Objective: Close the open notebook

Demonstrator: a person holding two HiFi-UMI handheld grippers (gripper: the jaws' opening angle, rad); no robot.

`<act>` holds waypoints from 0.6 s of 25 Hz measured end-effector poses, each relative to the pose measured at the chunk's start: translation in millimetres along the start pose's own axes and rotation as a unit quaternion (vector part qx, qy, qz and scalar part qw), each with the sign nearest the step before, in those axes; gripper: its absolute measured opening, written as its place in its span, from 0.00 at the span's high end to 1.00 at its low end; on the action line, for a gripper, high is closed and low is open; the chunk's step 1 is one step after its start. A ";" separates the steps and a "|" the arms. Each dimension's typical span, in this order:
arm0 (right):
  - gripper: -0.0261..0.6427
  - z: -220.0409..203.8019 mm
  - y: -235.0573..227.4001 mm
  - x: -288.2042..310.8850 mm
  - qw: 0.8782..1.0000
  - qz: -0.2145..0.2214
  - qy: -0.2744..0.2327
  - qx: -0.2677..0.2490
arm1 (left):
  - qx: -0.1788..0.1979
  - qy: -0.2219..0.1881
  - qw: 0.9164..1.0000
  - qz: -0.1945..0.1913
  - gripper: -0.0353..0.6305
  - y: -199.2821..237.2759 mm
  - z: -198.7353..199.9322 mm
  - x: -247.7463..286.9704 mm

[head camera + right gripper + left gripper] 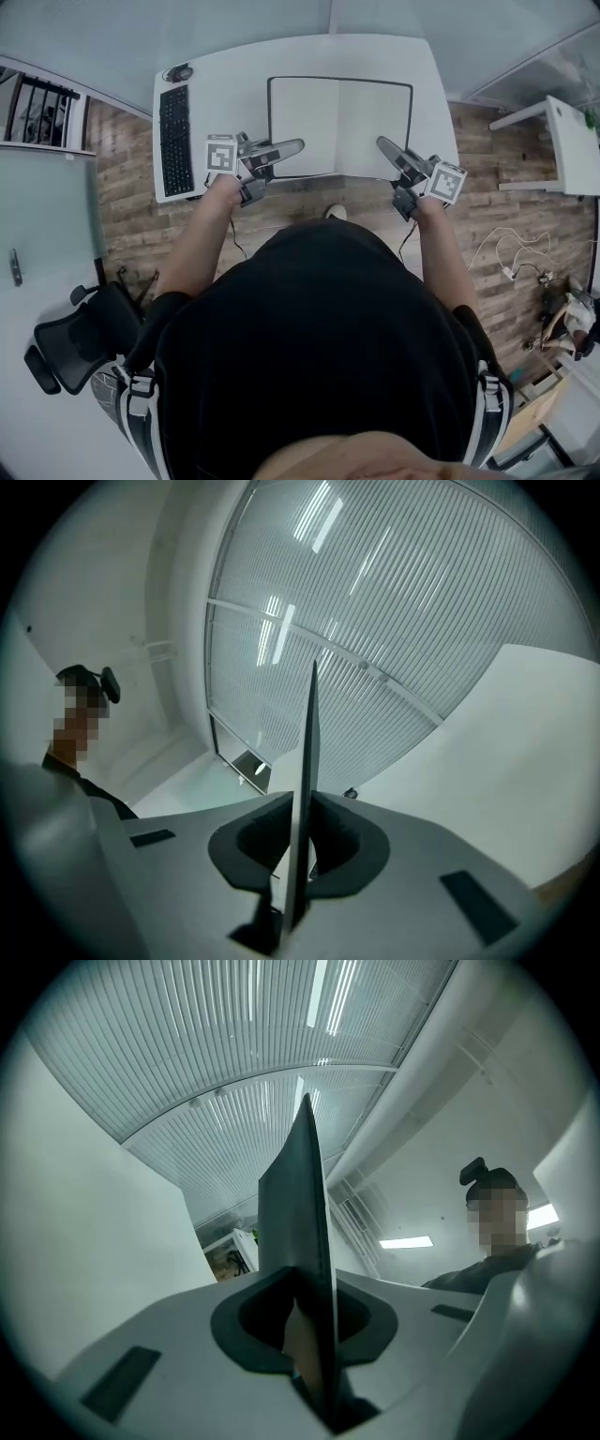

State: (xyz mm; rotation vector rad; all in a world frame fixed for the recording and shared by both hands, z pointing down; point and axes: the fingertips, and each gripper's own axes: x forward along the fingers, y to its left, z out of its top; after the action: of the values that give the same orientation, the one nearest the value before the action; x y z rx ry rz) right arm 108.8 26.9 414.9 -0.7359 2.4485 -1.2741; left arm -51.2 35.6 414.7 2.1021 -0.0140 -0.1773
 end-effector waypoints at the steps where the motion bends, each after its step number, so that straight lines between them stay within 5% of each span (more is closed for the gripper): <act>1: 0.87 5.9 -7.1 1.3 1.000 0.003 0.002 0.001 | -0.001 -0.001 1.000 0.003 0.85 5.3 4.4 3.7; 15: 0.87 56.2 -55.2 -10.2 0.999 0.033 0.029 0.015 | 0.000 -0.038 0.999 0.031 0.85 29.6 26.0 55.9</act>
State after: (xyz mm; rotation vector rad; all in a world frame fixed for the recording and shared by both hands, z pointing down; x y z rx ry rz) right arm 160.4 -32.0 428.5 -0.6137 2.4716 -1.3234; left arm 2.5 -6.3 420.2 2.0905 -0.1240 -0.2211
